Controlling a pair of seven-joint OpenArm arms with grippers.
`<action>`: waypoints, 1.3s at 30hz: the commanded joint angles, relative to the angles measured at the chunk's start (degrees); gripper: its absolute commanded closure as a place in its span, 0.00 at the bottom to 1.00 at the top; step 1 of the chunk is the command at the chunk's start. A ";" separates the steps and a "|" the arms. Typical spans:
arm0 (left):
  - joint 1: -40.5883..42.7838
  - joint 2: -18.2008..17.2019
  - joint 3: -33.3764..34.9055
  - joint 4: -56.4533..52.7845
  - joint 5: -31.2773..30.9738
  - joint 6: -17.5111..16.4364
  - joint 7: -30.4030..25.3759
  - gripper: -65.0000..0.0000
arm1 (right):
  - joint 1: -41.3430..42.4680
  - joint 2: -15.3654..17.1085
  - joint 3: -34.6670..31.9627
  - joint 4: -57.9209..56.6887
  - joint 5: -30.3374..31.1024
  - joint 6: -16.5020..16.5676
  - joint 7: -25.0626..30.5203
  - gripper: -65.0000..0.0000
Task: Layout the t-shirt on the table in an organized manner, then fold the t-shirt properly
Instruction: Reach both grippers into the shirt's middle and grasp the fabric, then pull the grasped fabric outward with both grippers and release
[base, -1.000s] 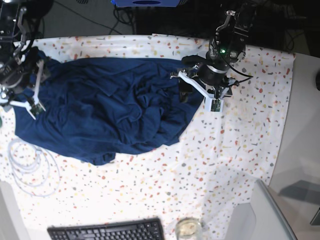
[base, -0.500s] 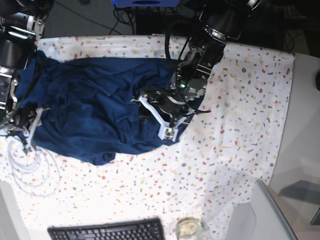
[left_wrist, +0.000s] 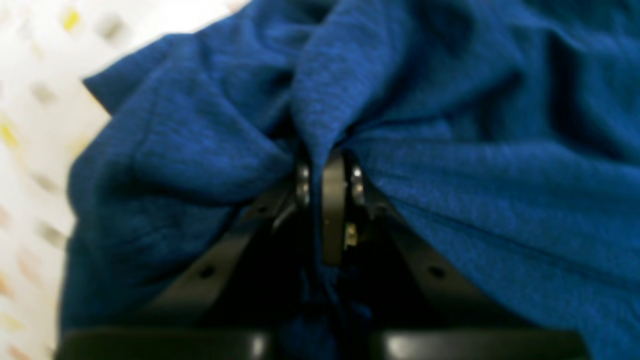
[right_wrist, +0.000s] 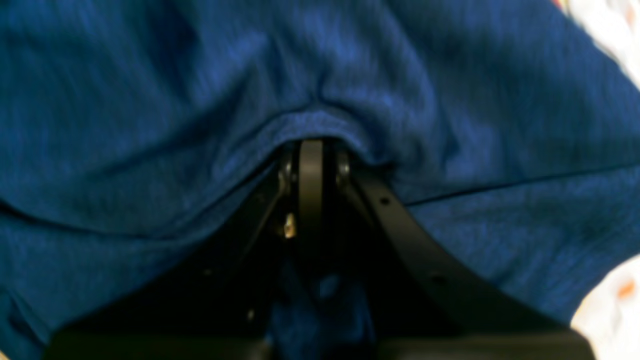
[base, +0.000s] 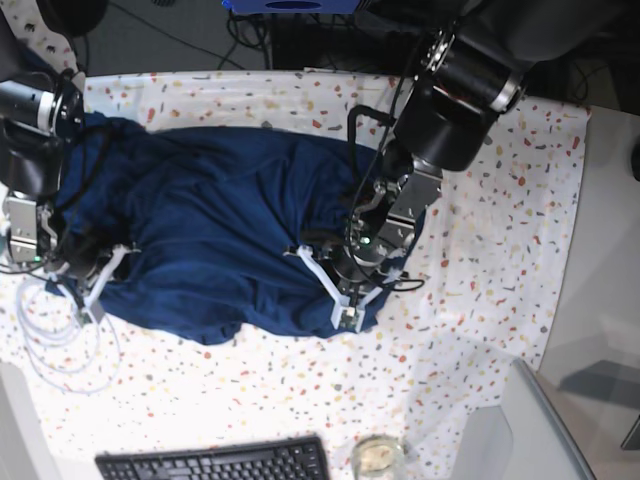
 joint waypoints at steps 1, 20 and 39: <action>-1.78 -0.56 -0.28 -1.98 0.36 1.88 1.07 1.00 | 3.16 0.52 -0.19 -1.03 -0.52 -1.72 2.03 0.95; 1.47 -0.82 -16.80 26.68 -2.01 1.88 11.89 0.58 | 1.49 5.80 -0.01 32.64 5.89 3.16 -19.68 0.95; 39.63 -4.95 -36.06 52.97 8.89 -0.32 13.65 0.29 | -41.76 -11.17 -7.05 70.97 6.33 3.16 -27.68 0.32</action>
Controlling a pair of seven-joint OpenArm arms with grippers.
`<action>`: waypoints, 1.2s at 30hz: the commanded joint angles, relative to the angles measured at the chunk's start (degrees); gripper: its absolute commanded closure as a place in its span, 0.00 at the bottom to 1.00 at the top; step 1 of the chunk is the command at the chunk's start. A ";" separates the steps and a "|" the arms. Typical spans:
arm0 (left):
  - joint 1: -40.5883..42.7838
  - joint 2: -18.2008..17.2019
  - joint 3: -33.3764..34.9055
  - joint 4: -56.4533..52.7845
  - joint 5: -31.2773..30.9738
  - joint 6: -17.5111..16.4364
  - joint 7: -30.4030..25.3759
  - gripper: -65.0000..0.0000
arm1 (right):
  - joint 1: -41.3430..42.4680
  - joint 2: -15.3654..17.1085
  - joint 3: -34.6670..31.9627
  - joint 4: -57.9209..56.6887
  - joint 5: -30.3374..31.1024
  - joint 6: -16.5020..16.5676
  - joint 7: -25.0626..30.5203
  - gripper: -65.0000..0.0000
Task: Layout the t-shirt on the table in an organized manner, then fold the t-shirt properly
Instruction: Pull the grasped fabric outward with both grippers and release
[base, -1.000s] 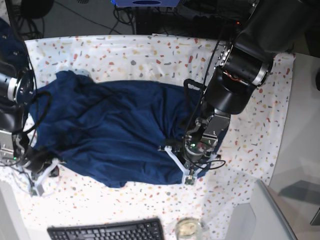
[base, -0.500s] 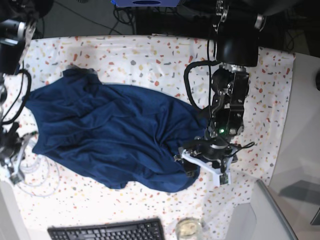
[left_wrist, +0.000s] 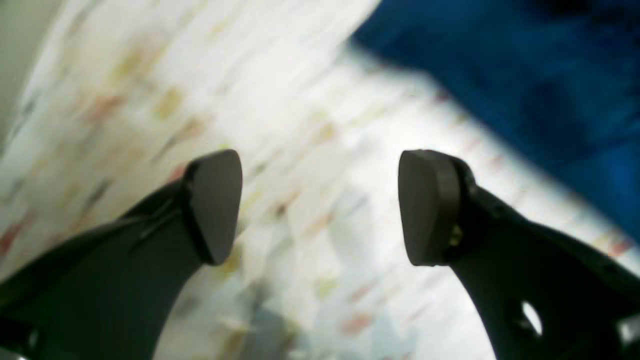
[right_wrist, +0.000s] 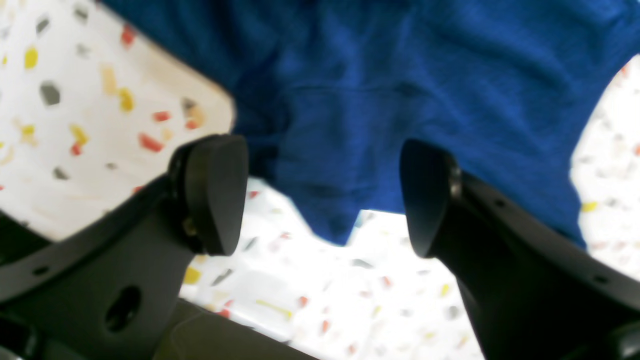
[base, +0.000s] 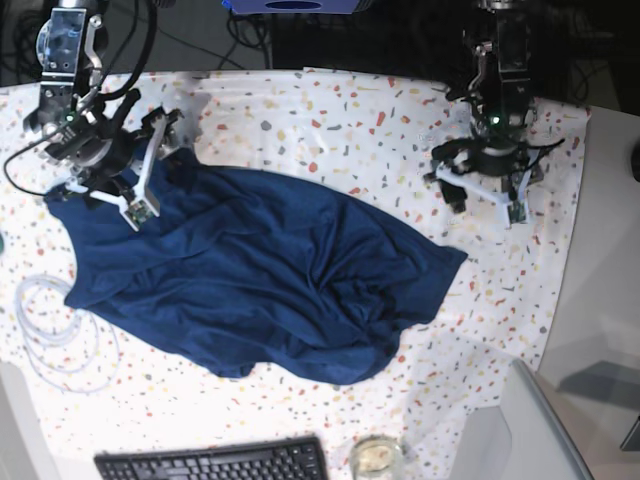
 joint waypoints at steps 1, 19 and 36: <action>0.88 -0.69 -0.21 1.65 -0.21 -2.30 -2.58 0.29 | -0.04 0.28 -0.73 1.84 0.43 -0.14 1.19 0.32; 6.68 -0.61 -1.62 3.76 -0.12 -5.46 -5.13 1.00 | -5.58 -3.15 -3.72 0.79 0.52 -0.14 1.37 0.45; 8.88 -0.78 -1.79 4.11 -0.03 -5.46 -5.48 1.00 | -2.06 -2.27 -3.20 -6.77 0.43 -13.11 9.54 0.45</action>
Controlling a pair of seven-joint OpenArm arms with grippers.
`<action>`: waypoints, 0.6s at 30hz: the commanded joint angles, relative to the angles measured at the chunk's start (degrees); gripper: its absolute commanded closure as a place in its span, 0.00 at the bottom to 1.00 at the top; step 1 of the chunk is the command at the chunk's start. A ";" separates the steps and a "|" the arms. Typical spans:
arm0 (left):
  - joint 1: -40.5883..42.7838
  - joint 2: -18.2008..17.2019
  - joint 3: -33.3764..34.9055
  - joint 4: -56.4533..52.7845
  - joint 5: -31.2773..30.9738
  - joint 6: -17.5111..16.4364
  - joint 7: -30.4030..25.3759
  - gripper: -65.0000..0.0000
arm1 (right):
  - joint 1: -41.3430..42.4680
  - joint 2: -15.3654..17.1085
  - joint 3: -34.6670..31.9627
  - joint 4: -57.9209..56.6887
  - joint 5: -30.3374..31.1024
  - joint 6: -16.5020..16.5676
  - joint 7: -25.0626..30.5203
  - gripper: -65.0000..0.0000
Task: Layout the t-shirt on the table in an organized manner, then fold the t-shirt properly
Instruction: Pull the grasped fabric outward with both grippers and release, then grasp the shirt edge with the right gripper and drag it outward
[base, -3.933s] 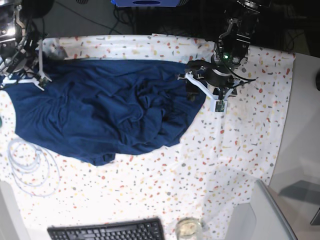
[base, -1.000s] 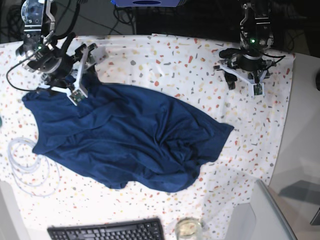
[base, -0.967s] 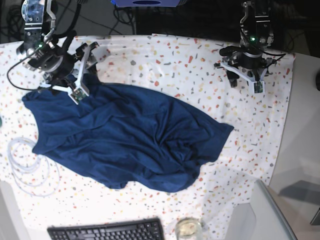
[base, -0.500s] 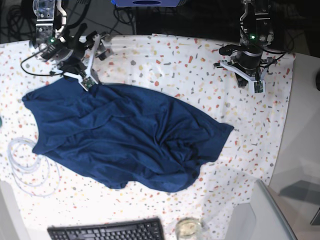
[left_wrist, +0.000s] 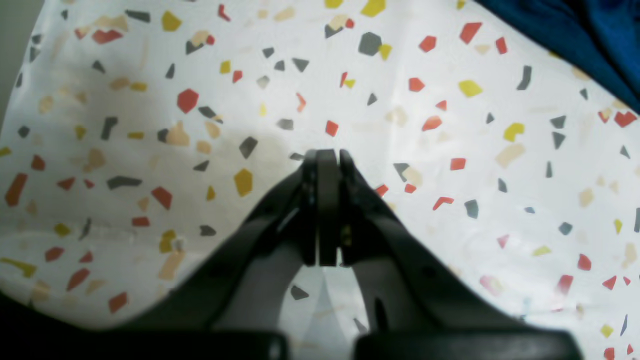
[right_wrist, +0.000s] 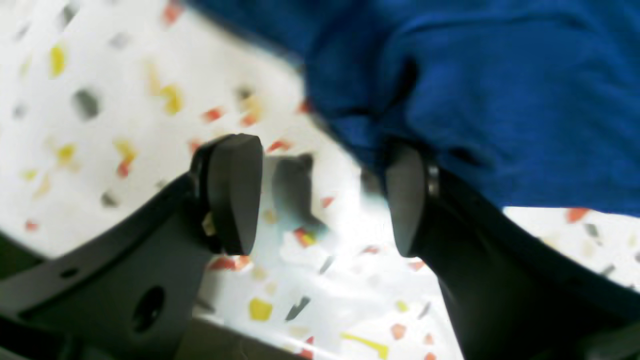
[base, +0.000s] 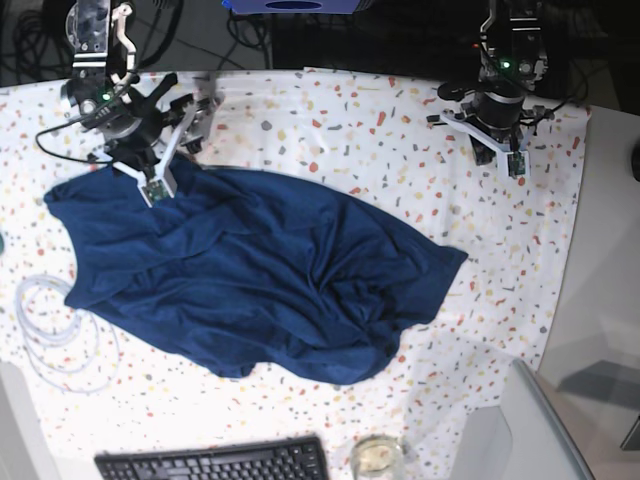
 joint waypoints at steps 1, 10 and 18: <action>0.20 -0.30 -0.33 1.03 0.01 0.09 -1.06 1.00 | 0.19 0.05 1.14 0.92 0.52 -0.72 0.95 0.45; 0.20 -0.21 -0.24 1.03 -0.07 0.09 -1.06 1.00 | 4.76 0.05 5.62 -7.08 0.61 -0.89 1.13 0.51; 0.12 -0.21 -0.42 1.03 -0.07 0.09 -1.06 1.00 | 1.34 0.05 5.53 -1.28 0.87 -0.81 0.78 1.00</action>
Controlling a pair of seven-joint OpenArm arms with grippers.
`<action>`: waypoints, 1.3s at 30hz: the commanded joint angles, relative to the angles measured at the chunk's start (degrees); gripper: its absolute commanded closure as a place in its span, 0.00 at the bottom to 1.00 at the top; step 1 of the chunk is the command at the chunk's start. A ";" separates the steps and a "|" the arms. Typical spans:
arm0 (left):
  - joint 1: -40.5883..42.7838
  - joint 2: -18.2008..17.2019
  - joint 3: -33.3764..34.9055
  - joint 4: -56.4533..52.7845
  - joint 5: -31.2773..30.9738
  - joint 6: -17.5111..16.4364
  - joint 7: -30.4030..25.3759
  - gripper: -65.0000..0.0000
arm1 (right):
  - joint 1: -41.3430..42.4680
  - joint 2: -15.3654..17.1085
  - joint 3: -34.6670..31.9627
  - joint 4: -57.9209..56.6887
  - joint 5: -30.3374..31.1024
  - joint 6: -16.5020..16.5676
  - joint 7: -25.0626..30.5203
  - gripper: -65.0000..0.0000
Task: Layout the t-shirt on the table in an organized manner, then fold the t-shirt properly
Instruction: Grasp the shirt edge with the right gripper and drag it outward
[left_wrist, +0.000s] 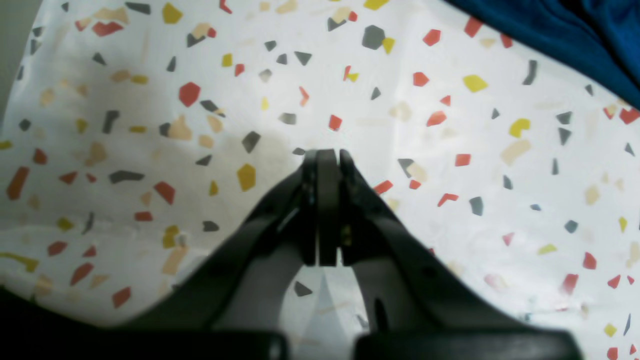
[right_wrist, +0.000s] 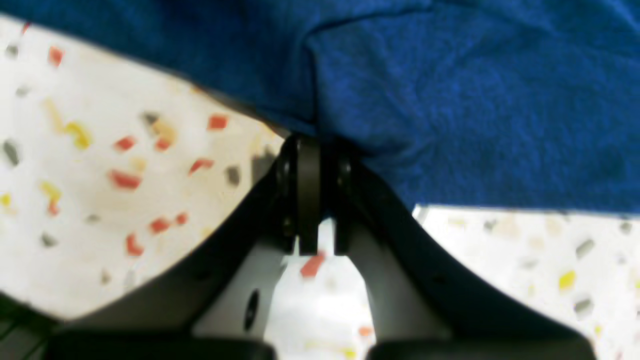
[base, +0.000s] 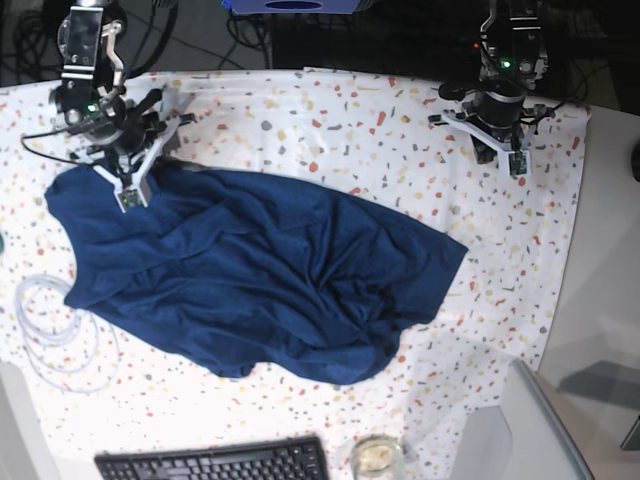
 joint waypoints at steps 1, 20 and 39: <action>0.03 -0.35 -0.09 1.05 -0.05 0.09 -1.13 1.00 | -1.58 0.22 -0.04 4.21 0.22 0.00 0.45 1.00; -19.58 -0.17 25.76 -11.61 0.39 6.51 -1.22 1.00 | -7.29 13.59 -6.81 21.00 0.04 13.67 -20.39 1.00; -17.38 -3.60 16.26 -6.60 -0.05 11.08 -0.69 1.00 | 37.98 16.49 -26.15 -18.74 -0.05 13.67 -21.88 0.93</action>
